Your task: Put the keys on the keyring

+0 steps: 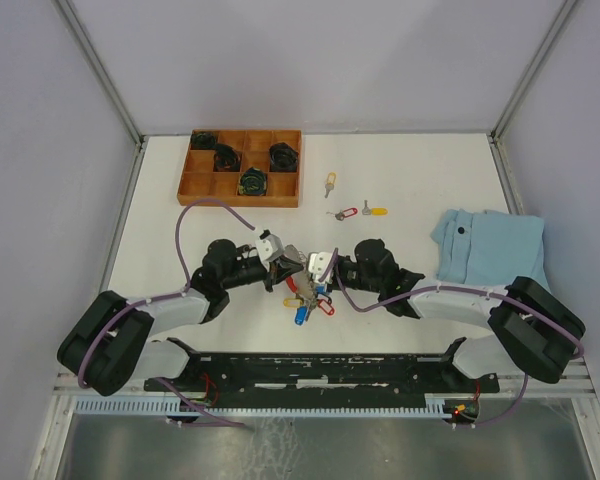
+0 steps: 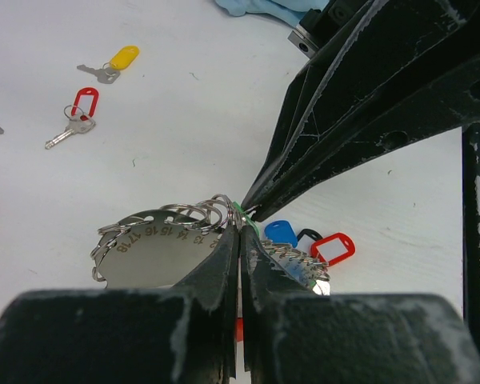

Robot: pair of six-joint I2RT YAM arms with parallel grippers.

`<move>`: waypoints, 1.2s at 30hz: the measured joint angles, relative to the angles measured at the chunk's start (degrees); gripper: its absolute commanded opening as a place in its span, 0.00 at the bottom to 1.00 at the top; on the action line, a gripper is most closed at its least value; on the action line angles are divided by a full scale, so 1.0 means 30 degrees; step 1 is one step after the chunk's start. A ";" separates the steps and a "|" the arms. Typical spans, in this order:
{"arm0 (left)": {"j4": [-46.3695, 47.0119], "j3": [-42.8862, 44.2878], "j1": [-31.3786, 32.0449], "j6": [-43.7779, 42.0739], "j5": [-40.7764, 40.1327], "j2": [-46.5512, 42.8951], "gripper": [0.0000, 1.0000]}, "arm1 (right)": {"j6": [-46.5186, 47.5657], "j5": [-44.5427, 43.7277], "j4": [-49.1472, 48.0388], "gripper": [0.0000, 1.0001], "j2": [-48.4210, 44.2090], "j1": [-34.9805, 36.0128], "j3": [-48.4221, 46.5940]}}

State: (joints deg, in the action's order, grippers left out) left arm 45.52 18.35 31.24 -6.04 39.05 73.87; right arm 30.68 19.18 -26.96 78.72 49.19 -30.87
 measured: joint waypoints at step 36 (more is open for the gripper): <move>-0.3716 0.1311 0.0000 -0.2608 0.1654 -0.0124 0.33 | 0.3322 0.0182 0.5617 0.01 -0.0656 0.0000 -0.2339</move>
State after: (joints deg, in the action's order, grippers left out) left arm 34.37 22.28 31.24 -13.87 44.01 73.49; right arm 40.64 19.73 -10.11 76.75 49.19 -37.89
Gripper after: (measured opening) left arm 0.332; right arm 0.010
